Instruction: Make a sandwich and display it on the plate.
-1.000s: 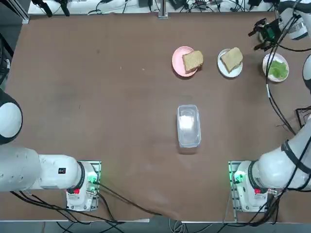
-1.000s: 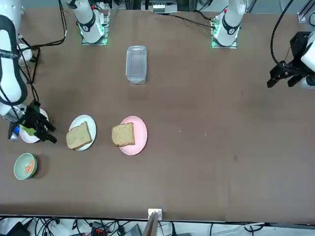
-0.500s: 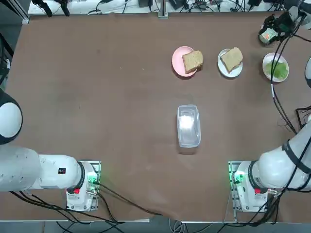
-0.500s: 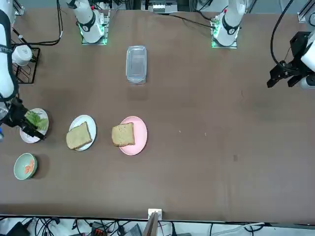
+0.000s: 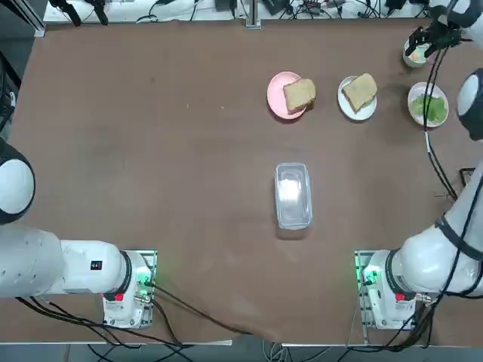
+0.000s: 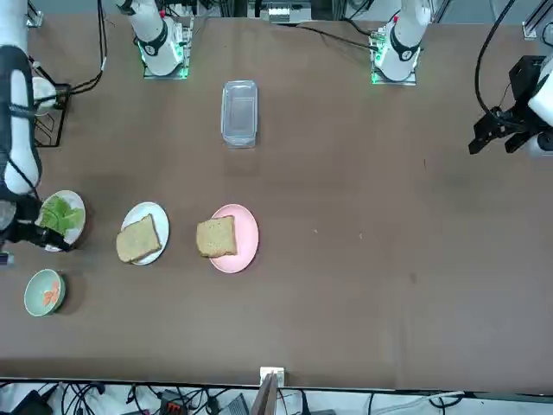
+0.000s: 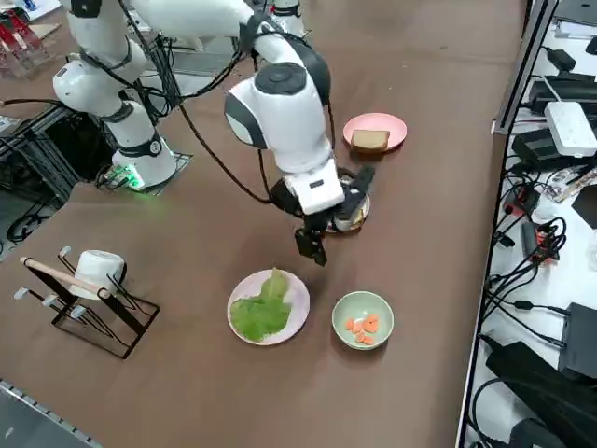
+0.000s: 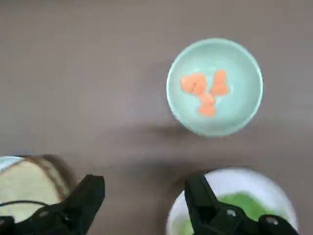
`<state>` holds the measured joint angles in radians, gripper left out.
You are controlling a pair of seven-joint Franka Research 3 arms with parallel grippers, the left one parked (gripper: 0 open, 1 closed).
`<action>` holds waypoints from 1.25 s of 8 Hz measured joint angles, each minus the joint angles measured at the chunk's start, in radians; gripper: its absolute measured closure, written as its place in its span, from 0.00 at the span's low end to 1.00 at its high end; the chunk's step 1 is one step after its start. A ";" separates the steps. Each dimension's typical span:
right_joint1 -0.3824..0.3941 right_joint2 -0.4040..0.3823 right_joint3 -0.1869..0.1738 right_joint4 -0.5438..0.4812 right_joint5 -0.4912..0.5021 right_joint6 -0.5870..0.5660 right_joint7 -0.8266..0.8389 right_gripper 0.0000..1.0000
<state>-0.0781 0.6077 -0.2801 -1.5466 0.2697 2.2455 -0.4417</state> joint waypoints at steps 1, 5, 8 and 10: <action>-0.013 0.051 0.000 0.059 -0.002 0.001 -0.086 0.00; -0.021 0.211 0.005 0.211 -0.004 0.110 -0.375 0.05; -0.020 0.293 0.006 0.229 -0.008 0.176 -0.438 0.10; -0.020 0.304 0.006 0.229 -0.013 0.176 -0.455 0.24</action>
<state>-0.0977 0.9119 -0.2745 -1.3172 0.2570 2.4218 -0.8971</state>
